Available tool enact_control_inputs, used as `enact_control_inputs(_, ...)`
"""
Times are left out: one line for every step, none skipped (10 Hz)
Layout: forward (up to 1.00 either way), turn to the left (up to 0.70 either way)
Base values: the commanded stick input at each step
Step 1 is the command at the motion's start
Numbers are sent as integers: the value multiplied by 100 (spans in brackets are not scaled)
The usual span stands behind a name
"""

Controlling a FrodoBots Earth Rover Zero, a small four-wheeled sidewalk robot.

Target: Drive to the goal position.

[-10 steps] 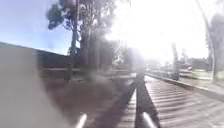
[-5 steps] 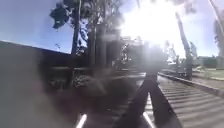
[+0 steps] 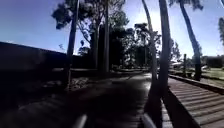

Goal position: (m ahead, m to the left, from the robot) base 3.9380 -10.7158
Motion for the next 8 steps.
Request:
enact_control_inputs(100,0)
enact_control_inputs(100,0)
enact_control_inputs(100,-14)
enact_control_inputs(100,-32)
enact_control_inputs(100,0)
enact_control_inputs(100,0)
enact_control_inputs(100,0)
enact_control_inputs(100,0)
